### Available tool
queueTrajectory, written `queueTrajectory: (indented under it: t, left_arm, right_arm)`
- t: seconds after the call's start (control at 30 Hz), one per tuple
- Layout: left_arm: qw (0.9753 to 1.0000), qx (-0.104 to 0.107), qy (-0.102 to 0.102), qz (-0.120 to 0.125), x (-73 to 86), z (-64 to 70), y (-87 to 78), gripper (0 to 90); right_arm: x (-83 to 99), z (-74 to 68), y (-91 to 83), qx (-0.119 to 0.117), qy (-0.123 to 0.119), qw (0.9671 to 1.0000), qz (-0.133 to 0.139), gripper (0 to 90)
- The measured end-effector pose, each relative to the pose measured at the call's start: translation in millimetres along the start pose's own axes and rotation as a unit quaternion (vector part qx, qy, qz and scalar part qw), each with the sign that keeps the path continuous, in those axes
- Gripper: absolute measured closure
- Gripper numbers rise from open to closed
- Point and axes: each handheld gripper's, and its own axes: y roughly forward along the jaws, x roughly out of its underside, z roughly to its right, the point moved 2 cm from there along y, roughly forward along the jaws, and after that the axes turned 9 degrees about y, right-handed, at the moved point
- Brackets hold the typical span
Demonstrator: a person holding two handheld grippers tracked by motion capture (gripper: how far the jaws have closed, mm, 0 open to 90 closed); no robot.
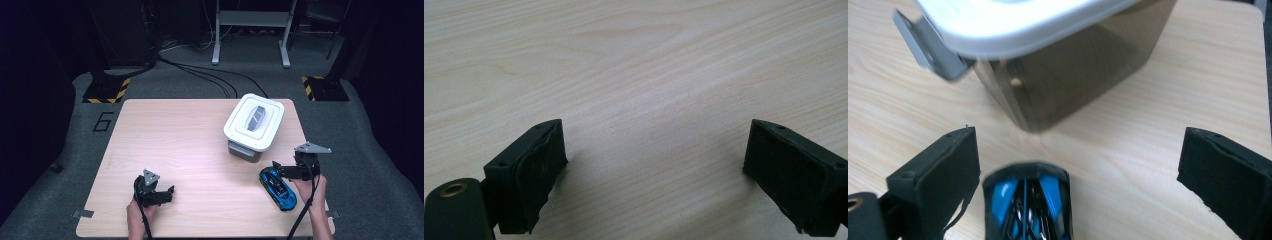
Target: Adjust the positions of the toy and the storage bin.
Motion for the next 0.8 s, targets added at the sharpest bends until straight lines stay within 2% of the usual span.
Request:
queueTrajectory:
  t: [0.23,0.37,0.57,0.8]
  left_arm:
    - [1.0000,0.000,0.001,0.000,0.0,0.1,0.0,9.7]
    - [1.0000,0.000,0.003,0.000,0.0,0.0,-0.2,9.7]
    - [1.0000,0.000,0.003,0.000,0.0,0.1,-0.3,9.8]
    - [1.0000,0.001,0.003,0.001,0.0,0.2,-0.3,10.4]
  right_arm:
    - [-22.1,-13.2,2.4,0.002,-0.015,0.9999,0.006,2.7]
    - [-38.6,-20.9,10.5,-0.003,-0.014,0.9999,0.000,1.3]
    - [-54.1,-28.8,14.7,-0.002,-0.020,0.9998,0.001,0.0]
    - [-75.9,-41.7,28.9,0.001,-0.030,0.9994,-0.016,0.0]
